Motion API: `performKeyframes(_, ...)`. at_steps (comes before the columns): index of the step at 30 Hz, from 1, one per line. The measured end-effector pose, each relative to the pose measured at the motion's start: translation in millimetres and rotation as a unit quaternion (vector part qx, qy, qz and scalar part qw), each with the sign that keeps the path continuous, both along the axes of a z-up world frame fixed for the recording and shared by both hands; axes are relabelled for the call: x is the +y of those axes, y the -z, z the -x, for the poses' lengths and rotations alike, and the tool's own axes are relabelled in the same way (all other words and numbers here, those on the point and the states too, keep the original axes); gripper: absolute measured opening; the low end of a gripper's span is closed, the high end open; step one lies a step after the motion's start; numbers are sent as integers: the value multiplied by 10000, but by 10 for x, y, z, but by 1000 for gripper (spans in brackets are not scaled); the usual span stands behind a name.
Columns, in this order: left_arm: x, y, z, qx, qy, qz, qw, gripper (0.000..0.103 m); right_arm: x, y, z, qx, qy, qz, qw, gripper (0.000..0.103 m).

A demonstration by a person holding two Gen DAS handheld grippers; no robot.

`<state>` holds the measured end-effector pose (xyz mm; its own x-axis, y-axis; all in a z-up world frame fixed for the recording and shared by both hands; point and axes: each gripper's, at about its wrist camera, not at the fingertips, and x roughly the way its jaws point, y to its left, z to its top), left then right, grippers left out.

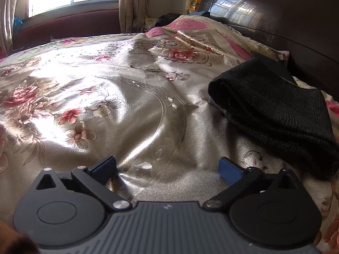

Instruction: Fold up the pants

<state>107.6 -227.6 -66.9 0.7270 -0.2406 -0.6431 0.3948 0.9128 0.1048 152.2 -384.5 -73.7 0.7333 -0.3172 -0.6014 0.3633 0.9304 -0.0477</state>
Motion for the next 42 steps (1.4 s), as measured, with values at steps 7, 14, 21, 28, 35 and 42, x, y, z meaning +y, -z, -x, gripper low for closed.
performKeyframes(7, -119, 39, -37, -27, 2, -83, 10000, 103, -18, 0, 20, -24, 9, -73, 10000, 102)
performKeyframes(14, -89, 84, -33, -62, 79, 168, 9998, 103, -22, 5, 34, -80, 22, -99, 9999, 102)
performKeyframes(21, -20, 95, -40, -1, 80, 388, 9992, 103, -28, 10, 38, -107, 34, -145, 9998, 102)
performKeyframes(28, -44, 100, -30, -16, 75, 308, 9995, 103, -44, 14, 42, -133, 45, -221, 9997, 102)
performKeyframes(35, -70, 94, -31, -21, 72, 222, 9997, 103, -45, 15, 39, -136, 45, -223, 9996, 102)
performKeyframes(42, -79, 93, -19, -48, 68, 201, 9998, 103, -47, 14, 41, -138, 47, -224, 9996, 102)
